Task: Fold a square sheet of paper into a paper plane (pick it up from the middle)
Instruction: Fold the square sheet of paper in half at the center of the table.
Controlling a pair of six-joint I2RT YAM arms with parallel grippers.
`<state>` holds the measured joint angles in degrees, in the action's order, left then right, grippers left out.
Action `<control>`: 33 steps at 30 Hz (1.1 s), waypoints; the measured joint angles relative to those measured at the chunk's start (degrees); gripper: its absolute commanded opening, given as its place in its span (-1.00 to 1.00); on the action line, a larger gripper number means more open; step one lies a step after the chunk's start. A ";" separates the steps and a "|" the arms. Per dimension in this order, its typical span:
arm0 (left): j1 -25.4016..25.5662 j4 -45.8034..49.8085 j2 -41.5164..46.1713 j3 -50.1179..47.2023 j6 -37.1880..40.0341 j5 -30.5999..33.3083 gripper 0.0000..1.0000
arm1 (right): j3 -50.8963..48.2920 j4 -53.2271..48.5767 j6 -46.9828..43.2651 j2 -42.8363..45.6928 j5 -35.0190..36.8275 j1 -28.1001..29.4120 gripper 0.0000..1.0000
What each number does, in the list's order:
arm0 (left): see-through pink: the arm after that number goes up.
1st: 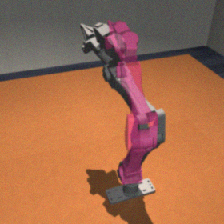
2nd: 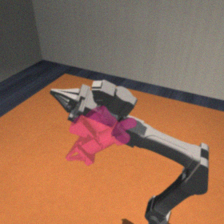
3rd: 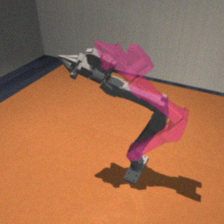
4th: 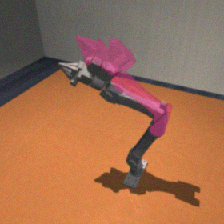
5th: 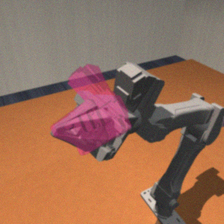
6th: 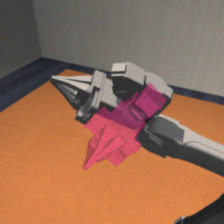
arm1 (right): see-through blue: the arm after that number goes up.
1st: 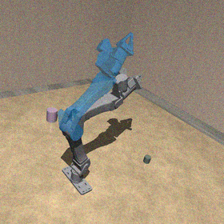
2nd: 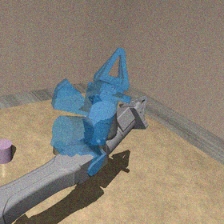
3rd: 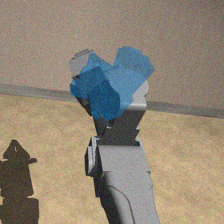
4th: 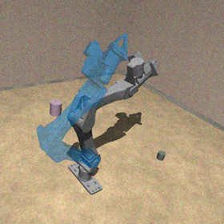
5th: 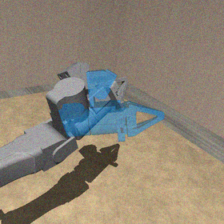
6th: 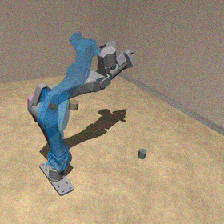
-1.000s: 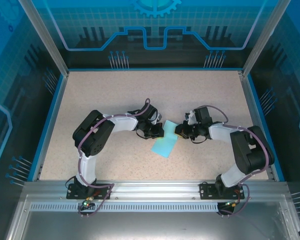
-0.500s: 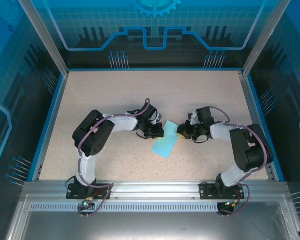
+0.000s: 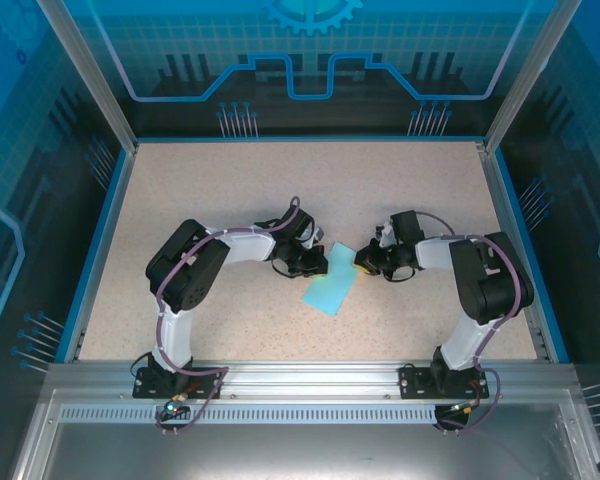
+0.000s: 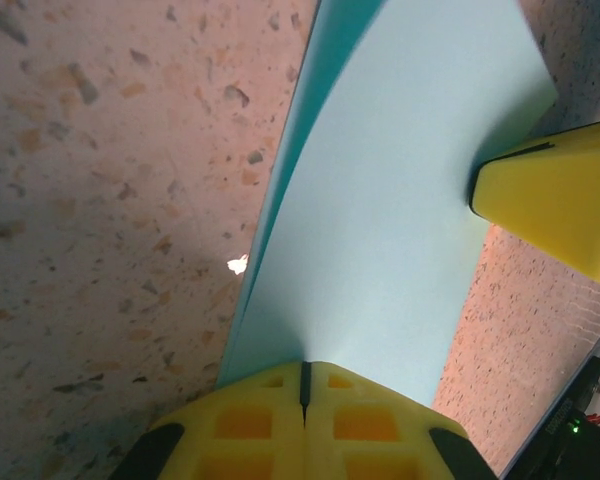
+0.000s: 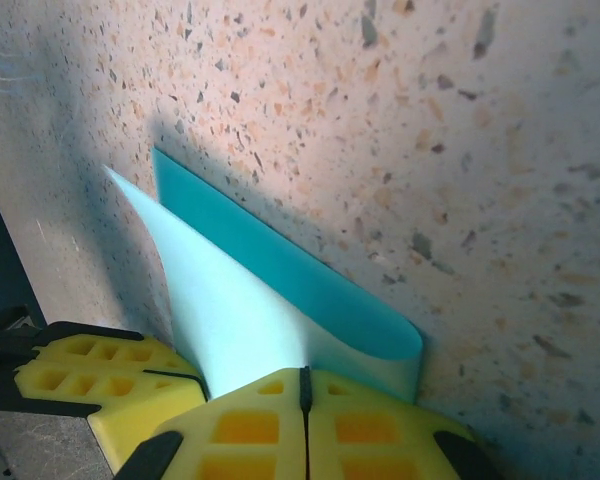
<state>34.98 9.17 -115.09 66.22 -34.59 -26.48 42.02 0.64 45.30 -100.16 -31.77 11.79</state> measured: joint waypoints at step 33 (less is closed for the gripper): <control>-0.44 -0.59 -0.37 -0.22 0.59 -1.46 -1.00 | 3.98 -6.54 -2.71 3.37 -1.92 -3.96 -0.75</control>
<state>34.54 8.58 -115.46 66.00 -34.00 -27.94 46.00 -5.89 42.59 -96.79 -33.69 7.84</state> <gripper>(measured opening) 0.050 0.121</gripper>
